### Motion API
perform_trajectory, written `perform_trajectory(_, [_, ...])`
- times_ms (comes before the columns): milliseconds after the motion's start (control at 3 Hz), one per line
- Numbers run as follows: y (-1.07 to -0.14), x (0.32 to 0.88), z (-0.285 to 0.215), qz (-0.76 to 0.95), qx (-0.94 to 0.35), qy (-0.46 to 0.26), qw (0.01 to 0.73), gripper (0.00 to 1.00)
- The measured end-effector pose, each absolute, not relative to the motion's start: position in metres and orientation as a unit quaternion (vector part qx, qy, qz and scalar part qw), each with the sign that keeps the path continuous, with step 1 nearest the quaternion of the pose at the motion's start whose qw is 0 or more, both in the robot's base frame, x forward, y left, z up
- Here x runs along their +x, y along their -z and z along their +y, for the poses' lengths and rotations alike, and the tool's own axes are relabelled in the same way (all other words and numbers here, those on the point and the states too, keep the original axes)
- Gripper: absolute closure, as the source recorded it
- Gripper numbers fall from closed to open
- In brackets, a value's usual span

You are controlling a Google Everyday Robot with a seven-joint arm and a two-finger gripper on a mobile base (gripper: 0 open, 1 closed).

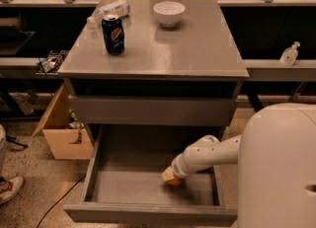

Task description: Place orange into middle drawer

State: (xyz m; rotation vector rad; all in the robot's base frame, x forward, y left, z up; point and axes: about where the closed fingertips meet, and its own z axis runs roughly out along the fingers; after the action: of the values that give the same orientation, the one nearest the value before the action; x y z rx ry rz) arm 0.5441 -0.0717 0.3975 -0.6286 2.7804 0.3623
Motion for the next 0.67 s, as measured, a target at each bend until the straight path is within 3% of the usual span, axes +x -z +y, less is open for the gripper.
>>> perform_trajectory(667, [-0.3958,0.5502,-0.0583,0.953,-0.230,-0.137,0.138,0.36])
